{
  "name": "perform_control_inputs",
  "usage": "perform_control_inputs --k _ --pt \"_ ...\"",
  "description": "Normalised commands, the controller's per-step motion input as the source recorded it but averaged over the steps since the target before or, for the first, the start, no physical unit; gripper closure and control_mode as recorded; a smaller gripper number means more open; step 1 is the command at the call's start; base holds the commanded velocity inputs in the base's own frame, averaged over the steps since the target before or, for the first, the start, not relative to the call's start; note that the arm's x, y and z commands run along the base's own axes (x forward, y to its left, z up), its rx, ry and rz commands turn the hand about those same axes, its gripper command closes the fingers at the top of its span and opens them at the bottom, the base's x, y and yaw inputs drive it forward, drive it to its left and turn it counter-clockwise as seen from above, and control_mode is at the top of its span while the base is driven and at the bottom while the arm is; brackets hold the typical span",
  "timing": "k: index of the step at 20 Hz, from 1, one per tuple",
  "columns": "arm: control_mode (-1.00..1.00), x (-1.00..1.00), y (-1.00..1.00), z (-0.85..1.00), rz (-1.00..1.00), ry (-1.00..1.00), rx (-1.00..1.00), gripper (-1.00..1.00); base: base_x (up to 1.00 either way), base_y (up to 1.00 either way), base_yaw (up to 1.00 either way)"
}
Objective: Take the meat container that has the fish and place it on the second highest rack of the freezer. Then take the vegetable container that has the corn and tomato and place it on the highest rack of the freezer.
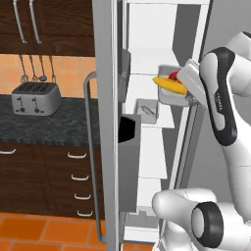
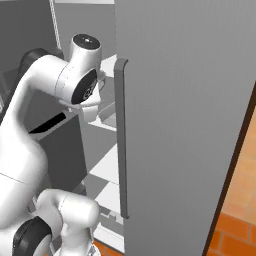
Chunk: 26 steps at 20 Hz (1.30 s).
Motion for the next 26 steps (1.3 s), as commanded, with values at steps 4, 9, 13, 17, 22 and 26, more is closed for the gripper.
perform_control_inputs --k 4,9,13,17,22,26 --pt "-1.00 0.92 0.34 0.04 -0.13 -0.12 0.01 1.00 0.00 0.00 0.00" --pt "-1.00 0.55 0.08 0.57 -0.03 -0.19 0.00 1.00 0.00 0.00 0.00" --pt "-1.00 0.91 -0.07 0.14 0.00 -0.05 -0.04 1.00 0.00 0.00 0.00" --pt "-1.00 1.00 -0.29 -0.02 0.00 0.01 -0.07 1.00 0.00 0.00 0.00" --pt "-1.00 0.80 -0.22 -0.05 0.00 0.00 -0.14 1.00 0.00 0.00 0.00" --pt "-1.00 0.69 0.00 0.00 0.00 0.01 -0.15 1.00 0.00 0.00 0.00"
